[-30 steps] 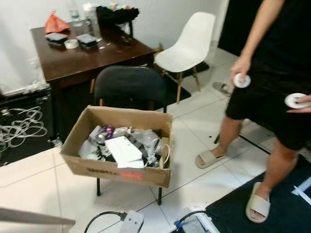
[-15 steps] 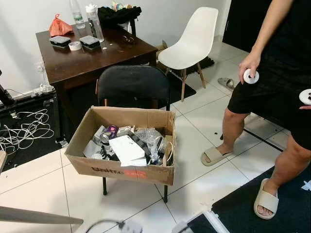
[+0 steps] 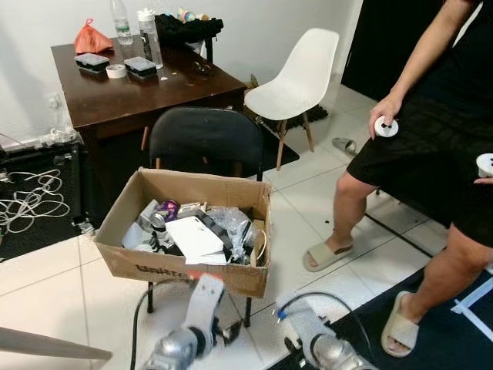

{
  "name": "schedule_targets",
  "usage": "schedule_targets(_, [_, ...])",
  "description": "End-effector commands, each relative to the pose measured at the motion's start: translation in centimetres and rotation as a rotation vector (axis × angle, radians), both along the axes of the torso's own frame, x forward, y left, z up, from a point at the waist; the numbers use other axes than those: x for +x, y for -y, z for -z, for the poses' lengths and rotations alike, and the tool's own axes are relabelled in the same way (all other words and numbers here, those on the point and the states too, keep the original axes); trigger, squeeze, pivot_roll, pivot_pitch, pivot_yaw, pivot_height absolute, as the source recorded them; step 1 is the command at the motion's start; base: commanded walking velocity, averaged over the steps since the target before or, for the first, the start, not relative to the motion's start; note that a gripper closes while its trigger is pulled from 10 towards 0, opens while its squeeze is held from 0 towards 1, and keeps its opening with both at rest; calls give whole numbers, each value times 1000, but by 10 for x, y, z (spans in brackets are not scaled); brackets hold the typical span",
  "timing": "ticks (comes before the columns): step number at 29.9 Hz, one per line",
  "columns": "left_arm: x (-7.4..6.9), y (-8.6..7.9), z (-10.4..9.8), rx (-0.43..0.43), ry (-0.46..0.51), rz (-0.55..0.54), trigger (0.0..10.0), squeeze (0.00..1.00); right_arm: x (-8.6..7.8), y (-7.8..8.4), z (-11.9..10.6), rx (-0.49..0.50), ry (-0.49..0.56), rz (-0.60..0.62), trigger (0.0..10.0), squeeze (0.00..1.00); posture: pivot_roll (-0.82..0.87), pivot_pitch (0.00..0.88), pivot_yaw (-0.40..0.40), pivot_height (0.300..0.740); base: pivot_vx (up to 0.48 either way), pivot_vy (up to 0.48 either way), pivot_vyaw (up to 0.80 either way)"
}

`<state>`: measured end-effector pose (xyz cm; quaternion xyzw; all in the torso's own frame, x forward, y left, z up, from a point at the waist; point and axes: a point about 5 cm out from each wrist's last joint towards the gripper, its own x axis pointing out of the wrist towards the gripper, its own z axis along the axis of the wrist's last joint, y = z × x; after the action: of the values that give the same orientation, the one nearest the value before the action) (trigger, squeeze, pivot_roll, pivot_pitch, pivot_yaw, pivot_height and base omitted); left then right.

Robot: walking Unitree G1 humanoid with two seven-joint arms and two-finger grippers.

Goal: Picking trash to rubbish bin

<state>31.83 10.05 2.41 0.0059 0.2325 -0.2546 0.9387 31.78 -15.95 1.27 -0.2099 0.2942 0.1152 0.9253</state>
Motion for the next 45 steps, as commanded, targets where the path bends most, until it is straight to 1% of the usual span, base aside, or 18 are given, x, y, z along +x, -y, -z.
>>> schedule_targets(1, [-2, -8, 4, -9, -25, -32, 10000, 0, -4, 1, 5, 29, -30, 23, 10000, 0, -133, 140, 13, 740, 0, 0, 0])
schedule_targets(2, [1, -10, 0, -19, -18, -41, 10000, 0, -2, 0, 2, 32, -24, 17, 10000, 0, -135, 138, 16, 740, 0, 0, 0])
schedule_targets(3, [3, -10, -2, -8, -11, -27, 10000, 0, 1, -3, 0, 21, -19, -8, 10000, 0, -149, 137, 38, 740, 0, 0, 0])
schedule_targets(4, [4, -9, -3, 8, -8, -10, 10000, 0, 2, -5, -2, 5, -16, -34, 10000, 0, -149, 137, 38, 740, 0, 0, 0])
schedule_targets(5, [4, -9, -3, 8, -8, -10, 10000, 0, 2, -5, -2, 5, -16, -34, 10000, 0, -149, 137, 38, 740, 0, 0, 0])
schedule_targets(7, [5, -10, -4, 58, 3, 20, 10000, 0, 5, -10, -5, -8, -6, -57, 10000, 0, -149, 139, 53, 740, 0, 0, 0])
schedule_targets(8, [5, -10, -4, 58, 3, 20, 10000, 0, 5, -10, -5, -8, -6, -57, 10000, 0, -149, 139, 53, 740, 0, 0, 0])
schedule_targets(10, [7, -15, -6, 86, 11, 14, 10000, 0, 7, -13, -7, 6, 2, -57, 10000, 0, -143, 144, 54, 740, 0, 0, 0])
schedule_targets(13, [9, -24, -6, 71, -3, -38, 10000, 0, 6, -14, -7, 88, -11, -27, 10000, 0, -124, 150, 53, 740, 0, 0, 0])
schedule_targets(14, [9, -24, -6, 71, -3, -38, 10000, 0, 6, -14, -7, 88, -11, -27, 10000, 0, -124, 150, 53, 740, 0, 0, 0])
schedule_targets(15, [7, -25, -4, 61, -20, -39, 10000, 0, 5, -13, -5, 148, -22, 14, 10000, 0, -127, 158, 43, 740, 0, 0, 0])
schedule_targets(18, [7, -23, -4, 66, -26, -20, 10000, 0, 5, -12, -5, 192, -32, 45, 10000, 0, -126, 164, 42, 740, 0, 0, 0])
schedule_targets(28, [7, -23, -4, 66, -26, -20, 10000, 0, 5, -12, -5, 192, -32, 45, 10000, 0, -126, 164, 42, 740, 0, 0, 0])
schedule_targets(30, [8, -22, -4, 76, -28, -9, 10000, 0, 6, -12, -6, 206, -28, 55, 10000, 0, -132, 171, 54, 740, 0, 0, 0])
schedule_targets(41, [13, -25, -10, 65, -18, -32, 10000, 0, 9, -13, -10, 255, -27, 82, 10000, 0, -127, 158, 43, 740, 0, 0, 0])
schedule_targets(45, [14, -25, -11, 69, -14, -29, 10000, 0, 11, -13, -11, 258, -26, 84, 10000, 0, -135, 146, 41, 740, 0, 0, 0])
